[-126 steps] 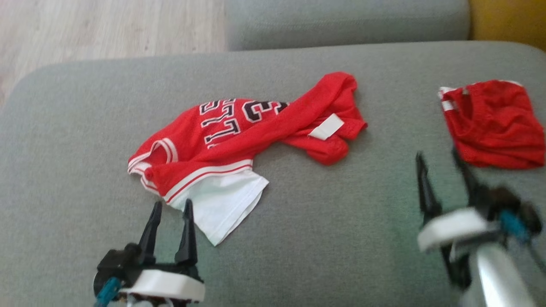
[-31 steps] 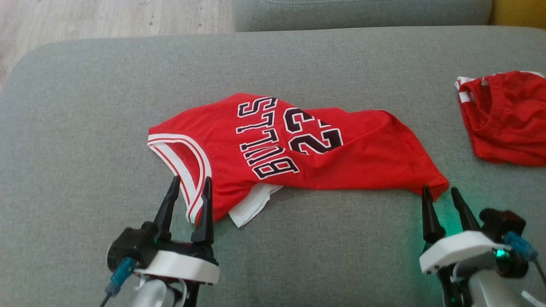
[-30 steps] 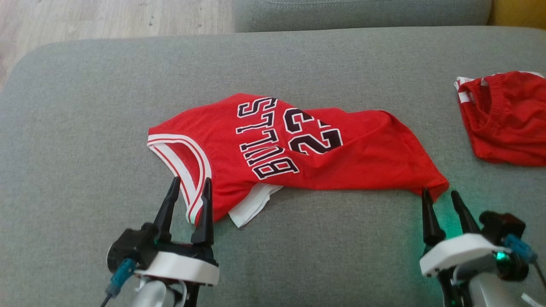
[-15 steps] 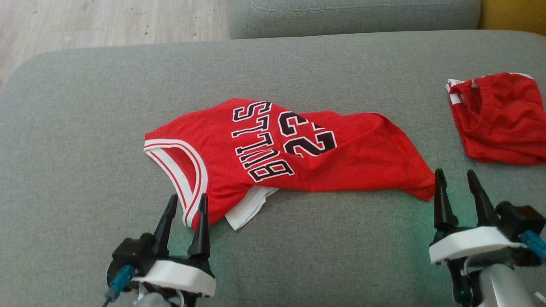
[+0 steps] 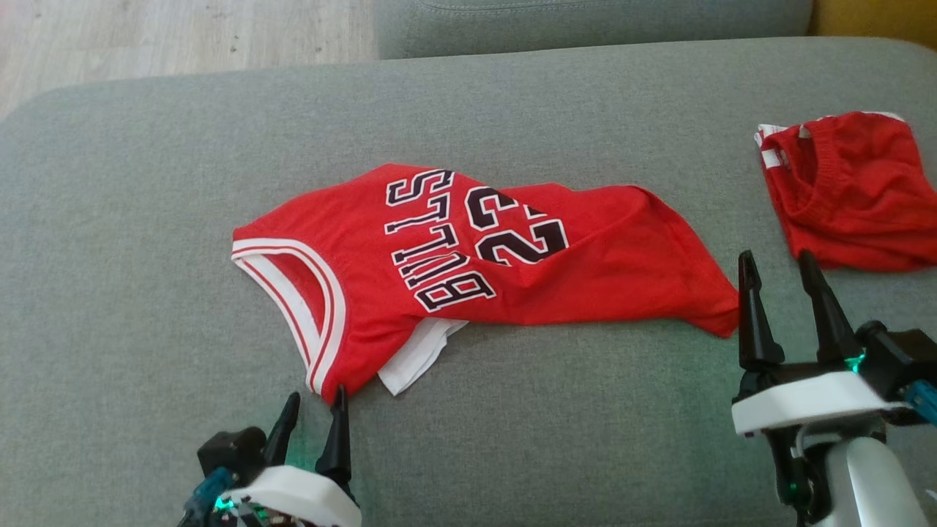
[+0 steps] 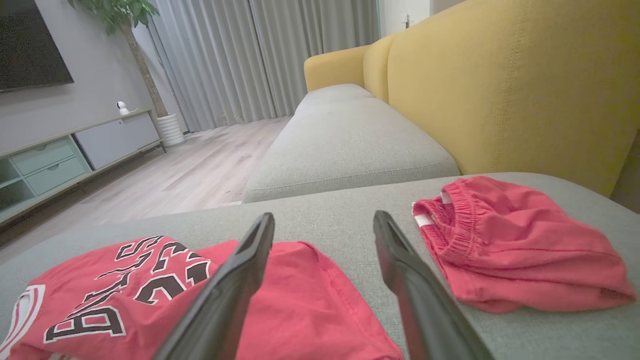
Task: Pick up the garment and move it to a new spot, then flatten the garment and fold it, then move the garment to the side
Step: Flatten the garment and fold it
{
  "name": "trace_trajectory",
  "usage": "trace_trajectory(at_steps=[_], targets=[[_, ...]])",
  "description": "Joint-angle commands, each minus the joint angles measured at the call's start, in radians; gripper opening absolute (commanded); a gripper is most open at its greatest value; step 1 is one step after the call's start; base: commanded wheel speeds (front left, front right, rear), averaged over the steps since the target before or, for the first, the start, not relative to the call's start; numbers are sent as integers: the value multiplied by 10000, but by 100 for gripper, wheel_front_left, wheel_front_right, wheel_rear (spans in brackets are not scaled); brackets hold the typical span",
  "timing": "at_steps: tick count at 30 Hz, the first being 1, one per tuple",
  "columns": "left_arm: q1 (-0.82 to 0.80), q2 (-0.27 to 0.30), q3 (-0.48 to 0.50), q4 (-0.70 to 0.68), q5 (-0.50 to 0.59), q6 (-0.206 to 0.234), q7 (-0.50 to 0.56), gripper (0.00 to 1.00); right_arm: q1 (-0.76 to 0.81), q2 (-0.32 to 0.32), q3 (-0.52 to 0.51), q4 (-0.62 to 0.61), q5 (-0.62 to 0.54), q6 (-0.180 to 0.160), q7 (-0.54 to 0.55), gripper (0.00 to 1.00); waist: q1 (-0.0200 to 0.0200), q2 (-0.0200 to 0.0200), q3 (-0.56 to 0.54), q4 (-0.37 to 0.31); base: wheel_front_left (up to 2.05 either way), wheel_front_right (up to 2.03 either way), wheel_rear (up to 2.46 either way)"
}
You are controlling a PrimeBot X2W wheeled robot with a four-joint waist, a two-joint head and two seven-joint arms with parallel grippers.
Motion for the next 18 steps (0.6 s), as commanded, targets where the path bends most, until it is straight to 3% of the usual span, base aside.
trace_trajectory(at_steps=[1, 4, 5, 6, 7, 12, 13, 18], targets=[[-176, 26, 327, -179, -48, -81, -58, 100, -129, -36, 241, -406, -40, 65, 13, 100, 0, 0, 8, -19, 0, 0, 0], [-280, -27, 237, -39, -185, -257, -59, 100, -95, -36, 249, -502, -48, 65, 34, 100, 0, 0, 26, -72, 0, 0, 0], [-326, -39, 217, 3, -207, -286, -87, 95, -89, -36, 246, -524, -44, 65, 30, 100, 0, 0, 30, -92, 0, 0, 0], [-377, -50, 197, 41, -220, -311, -123, 86, -83, -36, 246, -540, -43, 65, 26, 100, 0, 0, 34, -111, 0, 0, 0], [-441, -56, 160, 61, -206, -346, -183, 48, -78, -36, 236, -551, -46, 65, 17, 100, 0, 0, 34, -127, 0, 0, 0], [-759, -4, 134, -50, -49, -422, -698, 4, -63, -36, 217, -578, -57, 65, -4, 100, 0, 0, 39, -202, 0, 0, 0], [-818, 31, 162, -146, -3, -414, -801, 0, -63, -36, 209, -586, -59, 65, -6, 100, 0, 0, 51, -216, 0, 0, 0], [-1167, 404, 417, -886, 306, -280, -1114, 0, -88, -36, 177, -625, -31, 65, -42, 100, 0, 0, 166, -284, 0, 0, 0]])
